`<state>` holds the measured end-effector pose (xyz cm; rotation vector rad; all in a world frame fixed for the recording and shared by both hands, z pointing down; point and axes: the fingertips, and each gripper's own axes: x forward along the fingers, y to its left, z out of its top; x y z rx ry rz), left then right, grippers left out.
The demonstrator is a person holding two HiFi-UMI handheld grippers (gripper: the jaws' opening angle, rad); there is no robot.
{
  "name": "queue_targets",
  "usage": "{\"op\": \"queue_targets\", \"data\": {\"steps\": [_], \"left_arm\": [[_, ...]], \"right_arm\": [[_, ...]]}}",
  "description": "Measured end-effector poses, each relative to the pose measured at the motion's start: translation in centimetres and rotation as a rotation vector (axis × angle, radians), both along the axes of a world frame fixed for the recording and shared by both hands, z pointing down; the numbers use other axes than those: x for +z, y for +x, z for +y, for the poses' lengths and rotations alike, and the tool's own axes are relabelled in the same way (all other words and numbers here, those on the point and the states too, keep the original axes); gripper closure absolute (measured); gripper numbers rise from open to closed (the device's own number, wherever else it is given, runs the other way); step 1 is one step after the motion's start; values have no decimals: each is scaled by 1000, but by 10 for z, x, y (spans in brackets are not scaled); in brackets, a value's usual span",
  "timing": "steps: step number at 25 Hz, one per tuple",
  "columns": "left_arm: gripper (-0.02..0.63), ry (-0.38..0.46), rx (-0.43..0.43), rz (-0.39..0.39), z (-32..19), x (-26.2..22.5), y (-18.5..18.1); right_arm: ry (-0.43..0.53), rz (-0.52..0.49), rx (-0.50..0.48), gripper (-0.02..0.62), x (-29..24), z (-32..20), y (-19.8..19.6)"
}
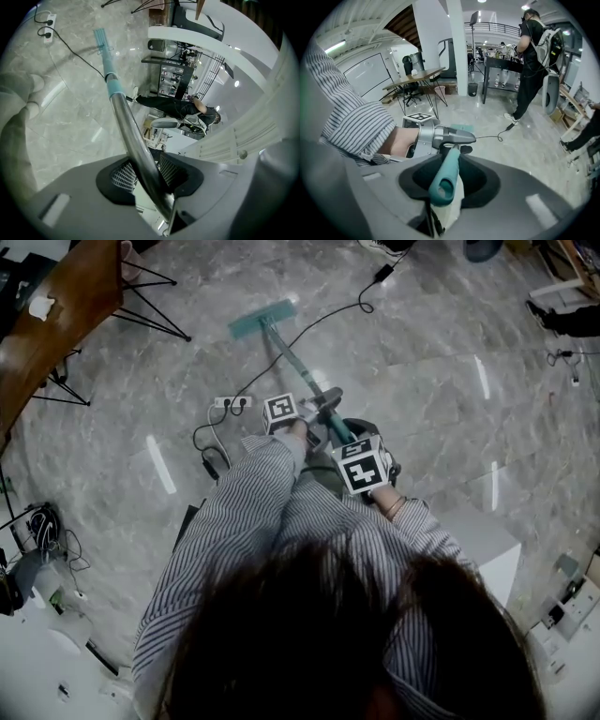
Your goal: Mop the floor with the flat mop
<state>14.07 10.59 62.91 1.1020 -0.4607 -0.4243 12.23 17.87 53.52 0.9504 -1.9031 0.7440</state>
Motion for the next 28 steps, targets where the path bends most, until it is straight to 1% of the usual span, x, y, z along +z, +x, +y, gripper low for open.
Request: {"op": "queue_targets", "data": {"steps": [3, 8, 12, 20, 22, 25, 28], "left_arm": [[471, -1, 0, -4, -4, 1, 1], [471, -3, 30, -15, -4, 5, 7], [471, -12, 31, -4, -3, 0, 10], [471, -14, 53, -16, 3, 4, 12], [471, -12, 71, -25, 6, 7, 12], [469, -10, 89, -32, 9, 8, 11], [469, -8, 85, -28, 8, 7, 10]], "right_arm": [[-1, 1, 1, 480, 2, -4, 1], [-3, -1, 5, 480, 3, -5, 7], [-2, -1, 3, 480, 3, -4, 9], [-2, 3, 6, 480, 8, 2, 10], [-4, 4, 8, 482, 8, 4, 10], [-9, 11, 1, 482, 8, 6, 9], [-5, 18, -12, 482, 7, 5, 8]]}}
